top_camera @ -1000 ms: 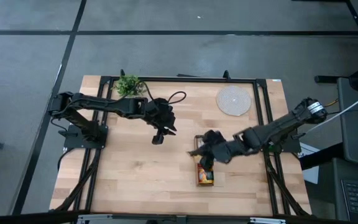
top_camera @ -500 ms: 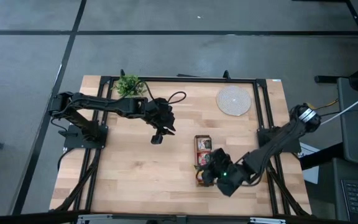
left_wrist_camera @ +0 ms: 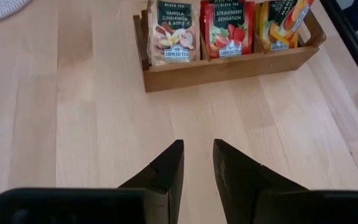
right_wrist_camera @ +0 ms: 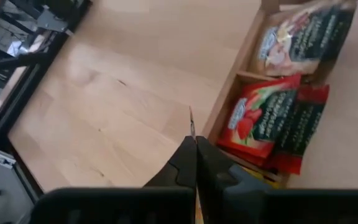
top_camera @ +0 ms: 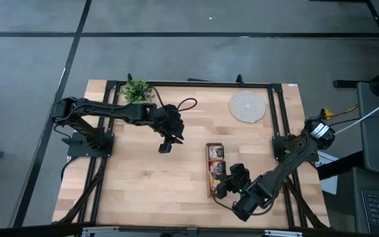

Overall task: Pick & Place Tea
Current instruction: Put the yellow tea bag into the right section of the wooden organizer

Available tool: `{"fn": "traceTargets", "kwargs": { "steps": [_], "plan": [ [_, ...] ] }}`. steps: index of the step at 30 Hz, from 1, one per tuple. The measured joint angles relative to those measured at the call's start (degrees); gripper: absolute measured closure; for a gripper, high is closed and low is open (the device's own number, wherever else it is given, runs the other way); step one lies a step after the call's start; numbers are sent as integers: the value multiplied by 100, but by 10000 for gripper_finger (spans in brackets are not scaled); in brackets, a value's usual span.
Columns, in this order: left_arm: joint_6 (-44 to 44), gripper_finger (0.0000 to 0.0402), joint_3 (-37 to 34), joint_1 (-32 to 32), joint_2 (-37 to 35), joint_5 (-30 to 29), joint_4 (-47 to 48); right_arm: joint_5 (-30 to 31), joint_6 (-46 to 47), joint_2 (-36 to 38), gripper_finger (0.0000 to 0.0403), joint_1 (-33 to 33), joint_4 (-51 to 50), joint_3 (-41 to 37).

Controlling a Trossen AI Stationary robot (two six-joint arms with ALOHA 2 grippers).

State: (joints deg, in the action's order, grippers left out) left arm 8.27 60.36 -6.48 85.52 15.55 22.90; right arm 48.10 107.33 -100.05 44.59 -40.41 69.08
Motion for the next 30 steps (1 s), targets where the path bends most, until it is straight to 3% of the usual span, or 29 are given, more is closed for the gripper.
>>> {"fn": "traceTargets", "kwargs": {
  "steps": [11, 30],
  "plan": [
    [41, 319, 0, 0, -1, -2, 0, -452, 68, -35, 399, -22, -516, 0],
    [43, 316, 0, 0, -2, -4, -75, -787, -205, 22, 298, -58, -509, 0]
  ]
}}
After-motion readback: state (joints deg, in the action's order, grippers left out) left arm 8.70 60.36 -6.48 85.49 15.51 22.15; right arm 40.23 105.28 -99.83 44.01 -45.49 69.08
